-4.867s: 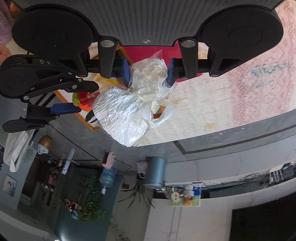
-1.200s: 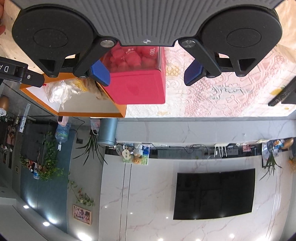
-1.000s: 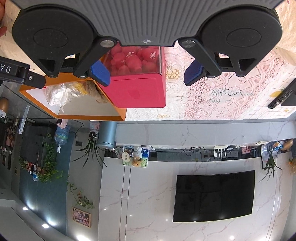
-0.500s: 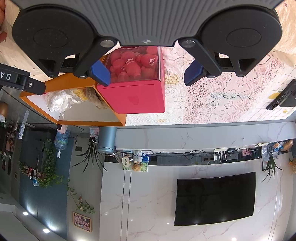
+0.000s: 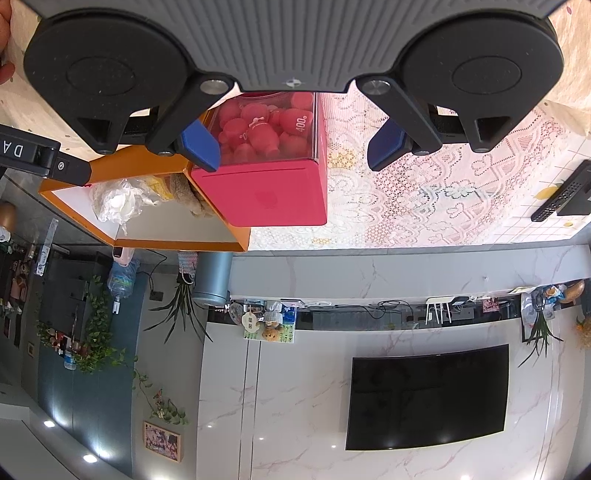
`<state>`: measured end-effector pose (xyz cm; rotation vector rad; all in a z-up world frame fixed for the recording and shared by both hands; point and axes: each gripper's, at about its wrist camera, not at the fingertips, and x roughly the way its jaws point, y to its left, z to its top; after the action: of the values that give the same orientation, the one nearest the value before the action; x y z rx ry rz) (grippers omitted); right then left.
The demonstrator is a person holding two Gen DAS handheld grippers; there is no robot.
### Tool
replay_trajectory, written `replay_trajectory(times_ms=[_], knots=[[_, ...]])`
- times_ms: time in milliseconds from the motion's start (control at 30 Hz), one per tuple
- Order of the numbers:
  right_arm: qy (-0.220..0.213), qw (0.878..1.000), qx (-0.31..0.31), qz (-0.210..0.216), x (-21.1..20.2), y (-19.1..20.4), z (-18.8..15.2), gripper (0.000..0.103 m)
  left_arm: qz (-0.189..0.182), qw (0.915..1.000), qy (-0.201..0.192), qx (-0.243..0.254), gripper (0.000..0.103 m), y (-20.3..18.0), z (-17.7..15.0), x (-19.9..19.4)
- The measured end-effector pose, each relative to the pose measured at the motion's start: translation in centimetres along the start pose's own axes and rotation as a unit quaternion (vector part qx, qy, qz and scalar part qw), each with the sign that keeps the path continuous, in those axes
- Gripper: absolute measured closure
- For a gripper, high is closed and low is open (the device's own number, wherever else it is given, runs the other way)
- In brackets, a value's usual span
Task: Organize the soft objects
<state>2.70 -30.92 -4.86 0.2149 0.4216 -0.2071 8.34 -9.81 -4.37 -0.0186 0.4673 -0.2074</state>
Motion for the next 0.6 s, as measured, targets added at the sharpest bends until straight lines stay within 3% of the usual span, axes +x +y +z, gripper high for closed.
replay_trajectory(times_ms=[600], knots=[[0.001, 1.000, 0.008, 0.003, 0.20, -0.15, -0.04, 0.003, 0.000, 1.0000, 0.000, 0.001, 0.000, -0.02, 0.17, -0.03]])
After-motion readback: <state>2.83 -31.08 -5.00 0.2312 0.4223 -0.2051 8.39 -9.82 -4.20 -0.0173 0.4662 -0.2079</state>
